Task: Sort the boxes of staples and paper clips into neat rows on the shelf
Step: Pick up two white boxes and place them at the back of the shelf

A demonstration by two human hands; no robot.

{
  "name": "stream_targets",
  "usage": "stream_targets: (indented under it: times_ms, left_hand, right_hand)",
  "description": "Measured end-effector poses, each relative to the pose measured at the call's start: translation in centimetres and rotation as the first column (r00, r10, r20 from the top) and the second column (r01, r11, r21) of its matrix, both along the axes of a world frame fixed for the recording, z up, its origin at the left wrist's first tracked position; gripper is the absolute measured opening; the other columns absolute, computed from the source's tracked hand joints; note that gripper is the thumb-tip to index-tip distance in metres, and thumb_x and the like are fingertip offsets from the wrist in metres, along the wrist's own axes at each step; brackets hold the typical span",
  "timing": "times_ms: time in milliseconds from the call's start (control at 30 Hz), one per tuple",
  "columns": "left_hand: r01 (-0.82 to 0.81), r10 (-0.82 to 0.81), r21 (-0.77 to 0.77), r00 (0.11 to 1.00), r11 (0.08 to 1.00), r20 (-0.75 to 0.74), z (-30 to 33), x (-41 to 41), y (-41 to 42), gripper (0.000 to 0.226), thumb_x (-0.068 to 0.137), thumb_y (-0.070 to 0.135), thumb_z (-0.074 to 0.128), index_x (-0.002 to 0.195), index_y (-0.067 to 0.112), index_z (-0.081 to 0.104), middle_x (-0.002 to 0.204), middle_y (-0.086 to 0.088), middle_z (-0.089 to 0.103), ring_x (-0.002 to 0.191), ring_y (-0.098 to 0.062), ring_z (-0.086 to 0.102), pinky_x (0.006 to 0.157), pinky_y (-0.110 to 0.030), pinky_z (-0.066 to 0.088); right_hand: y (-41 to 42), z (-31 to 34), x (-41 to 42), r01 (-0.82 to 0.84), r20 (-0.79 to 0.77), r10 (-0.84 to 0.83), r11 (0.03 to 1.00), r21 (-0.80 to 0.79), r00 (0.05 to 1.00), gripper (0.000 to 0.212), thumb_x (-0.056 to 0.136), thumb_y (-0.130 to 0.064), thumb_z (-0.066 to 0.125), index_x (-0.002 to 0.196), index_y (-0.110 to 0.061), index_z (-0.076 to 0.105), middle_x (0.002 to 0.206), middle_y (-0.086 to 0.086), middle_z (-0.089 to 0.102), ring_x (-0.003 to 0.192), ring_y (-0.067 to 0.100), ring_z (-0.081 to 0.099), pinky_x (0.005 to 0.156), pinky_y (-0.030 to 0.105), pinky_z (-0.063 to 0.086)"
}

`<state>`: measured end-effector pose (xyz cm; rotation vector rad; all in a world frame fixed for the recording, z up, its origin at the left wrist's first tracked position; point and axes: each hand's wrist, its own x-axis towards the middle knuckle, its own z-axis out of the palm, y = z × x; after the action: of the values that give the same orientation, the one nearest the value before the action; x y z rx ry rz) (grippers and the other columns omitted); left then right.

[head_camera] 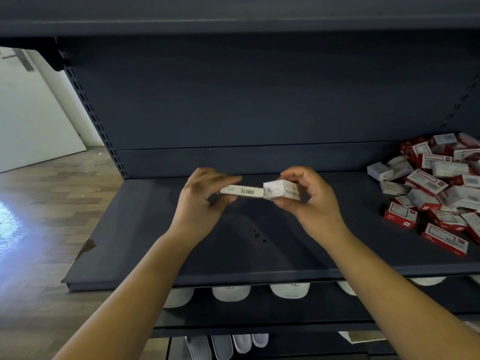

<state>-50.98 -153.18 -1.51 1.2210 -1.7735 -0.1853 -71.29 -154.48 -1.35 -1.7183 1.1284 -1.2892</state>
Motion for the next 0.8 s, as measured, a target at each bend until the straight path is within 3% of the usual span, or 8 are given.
stream_targets:
  times_ms: [67,167,267,400,567,633,800]
  left_hand:
    - [-0.016,0.017,-0.035,1.0,0.999,0.006,-0.11,0.02,0.06,0.025,0.073,0.016,0.07,0.095,0.029,0.07,0.087,0.033,0.058,0.088,0.001,0.051,0.089,-0.032,0.044]
    - [-0.015,0.018,0.03,0.997,0.999,-0.078,-0.01,0.02,0.51,0.025,0.076,0.018,0.072,0.093,0.034,0.064,0.094,0.031,0.062,0.09,-0.002,0.057,0.09,-0.034,0.046]
    - [-0.014,0.032,0.117,0.987,0.993,-0.155,0.08,0.12,0.77,0.033,0.077,0.01,0.074,0.081,0.04,0.06,0.091,0.017,0.066,0.091,-0.006,0.06,0.087,-0.029,0.048]
    - [0.037,-0.004,0.156,0.977,0.987,-0.212,0.22,-0.08,0.99,0.034,0.078,0.006,0.072,0.081,0.036,0.057,0.091,0.015,0.067,0.09,-0.002,0.061,0.084,-0.022,0.048]
    - [0.031,-0.002,0.174,0.986,0.984,-0.164,0.09,-0.19,0.89,0.038,0.078,0.008,0.072,0.084,0.041,0.055,0.091,0.017,0.064,0.095,-0.005,0.058,0.085,-0.016,0.044]
    - [0.014,0.005,0.173,0.994,0.985,-0.107,0.06,-0.15,0.78,0.039,0.077,0.012,0.074,0.091,0.043,0.057,0.094,0.019,0.06,0.1,-0.007,0.055,0.087,-0.012,0.039]
    - [0.038,-0.02,0.174,0.994,0.984,-0.104,0.06,-0.24,0.66,0.026,0.078,0.012,0.074,0.099,0.024,0.069,0.096,0.013,0.065,0.1,-0.013,0.058,0.09,-0.038,0.047]
  right_hand:
    - [0.11,-0.03,0.02,0.013,-0.004,-0.013,1.0,-0.003,1.0,0.053,0.07,0.001,0.075,0.098,-0.041,0.058,0.105,-0.004,0.06,0.095,-0.003,0.056,0.081,0.008,0.042]
    - [0.25,0.0,0.03,0.013,-0.012,-0.013,1.0,-0.019,1.0,0.048,0.069,0.001,0.076,0.093,-0.039,0.061,0.103,-0.001,0.063,0.092,-0.001,0.057,0.079,0.008,0.042]
    - [0.43,0.23,0.08,-0.005,0.003,0.005,0.999,-0.035,1.0,0.042,0.069,0.002,0.076,0.088,-0.032,0.062,0.092,-0.013,0.066,0.086,-0.004,0.058,0.075,0.009,0.043]
    - [0.61,0.4,0.24,-0.041,0.011,0.041,0.998,-0.045,0.999,0.037,0.068,0.002,0.077,0.087,-0.026,0.062,0.088,-0.014,0.066,0.085,-0.004,0.059,0.076,0.009,0.043]
    - [0.7,0.52,0.55,-0.06,0.016,0.061,0.997,-0.056,0.998,0.036,0.067,-0.001,0.078,0.086,-0.026,0.061,0.087,-0.015,0.066,0.085,-0.003,0.059,0.079,0.01,0.043]
    - [0.68,0.5,0.52,-0.071,0.017,0.072,0.996,-0.049,0.997,0.037,0.067,-0.001,0.078,0.087,-0.027,0.06,0.088,-0.015,0.067,0.09,0.001,0.06,0.083,0.017,0.045]
    - [0.82,0.72,0.68,-0.12,0.02,0.121,0.992,-0.051,0.992,0.037,0.068,0.001,0.077,0.086,-0.025,0.058,0.094,-0.004,0.067,0.096,0.013,0.062,0.09,0.031,0.048]
